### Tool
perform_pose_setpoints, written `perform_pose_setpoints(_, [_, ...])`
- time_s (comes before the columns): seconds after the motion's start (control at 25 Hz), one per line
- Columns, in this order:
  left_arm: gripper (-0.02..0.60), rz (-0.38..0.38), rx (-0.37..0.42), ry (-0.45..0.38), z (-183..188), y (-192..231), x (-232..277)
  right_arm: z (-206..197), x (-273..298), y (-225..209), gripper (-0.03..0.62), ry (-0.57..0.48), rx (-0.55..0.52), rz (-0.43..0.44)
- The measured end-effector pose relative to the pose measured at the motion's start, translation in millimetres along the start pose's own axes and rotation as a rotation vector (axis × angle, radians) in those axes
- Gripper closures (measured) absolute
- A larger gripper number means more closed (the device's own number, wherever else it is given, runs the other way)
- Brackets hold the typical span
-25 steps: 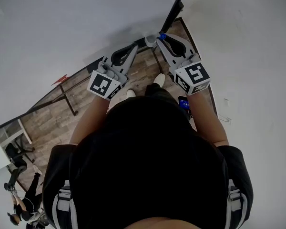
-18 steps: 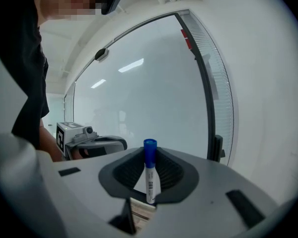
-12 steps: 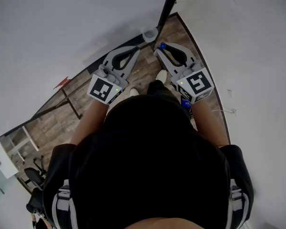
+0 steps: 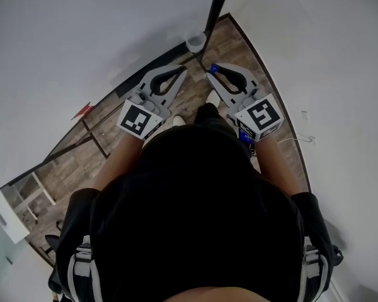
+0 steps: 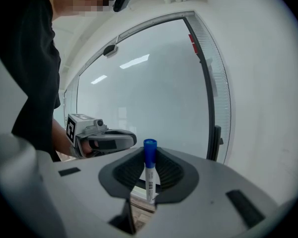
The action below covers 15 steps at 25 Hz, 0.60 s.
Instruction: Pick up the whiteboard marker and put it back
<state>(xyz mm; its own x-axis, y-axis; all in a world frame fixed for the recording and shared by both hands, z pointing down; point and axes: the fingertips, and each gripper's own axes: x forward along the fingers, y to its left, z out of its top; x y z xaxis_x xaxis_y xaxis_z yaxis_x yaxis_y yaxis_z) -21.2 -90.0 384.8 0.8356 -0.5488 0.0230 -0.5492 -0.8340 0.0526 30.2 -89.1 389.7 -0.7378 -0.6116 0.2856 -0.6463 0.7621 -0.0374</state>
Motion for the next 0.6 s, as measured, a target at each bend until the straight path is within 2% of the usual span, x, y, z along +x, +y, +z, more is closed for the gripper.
perform_pose_setpoints(0.6, [0.577, -0.065, -0.018, 0.002, -8, -17, -14, -9, -10, 20, 0.530, -0.026, 0.055, -0.047])
